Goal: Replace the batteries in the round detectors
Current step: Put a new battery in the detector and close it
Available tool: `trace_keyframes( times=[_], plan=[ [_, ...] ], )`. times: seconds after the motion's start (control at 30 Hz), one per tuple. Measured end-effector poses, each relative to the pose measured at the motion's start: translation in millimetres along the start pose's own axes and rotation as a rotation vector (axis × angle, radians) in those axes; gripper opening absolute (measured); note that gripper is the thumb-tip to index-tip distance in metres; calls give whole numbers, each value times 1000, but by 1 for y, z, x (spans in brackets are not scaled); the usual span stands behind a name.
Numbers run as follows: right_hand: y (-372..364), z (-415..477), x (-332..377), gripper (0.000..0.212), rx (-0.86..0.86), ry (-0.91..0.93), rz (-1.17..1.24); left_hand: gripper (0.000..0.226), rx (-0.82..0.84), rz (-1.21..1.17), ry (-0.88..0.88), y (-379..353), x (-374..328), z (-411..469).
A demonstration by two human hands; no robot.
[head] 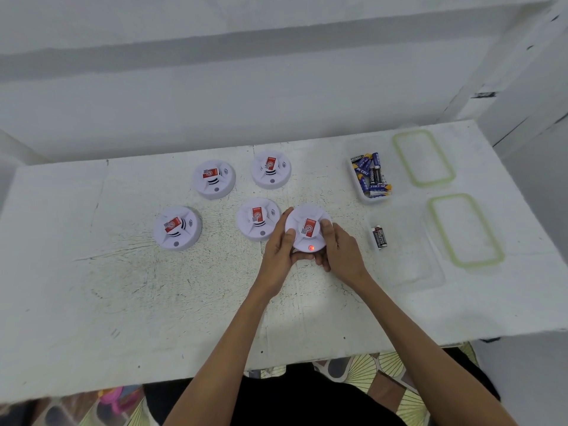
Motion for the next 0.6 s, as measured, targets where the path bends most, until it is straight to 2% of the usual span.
trace_keyframes(
  times=[0.6],
  plan=[
    [0,-1,2,53,0,2,15,47,3,-19,-9,0,-1,-1]
  ],
)
Point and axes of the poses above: each hand's wrist, its own z-axis towards the middle knuckle, its own y-axis out of the back of the hand, x = y × z, the point moved 1 cm from there along z, towards the middle knuckle, and after that the axes turned 5 degrees about z, right-handed, at the moved point
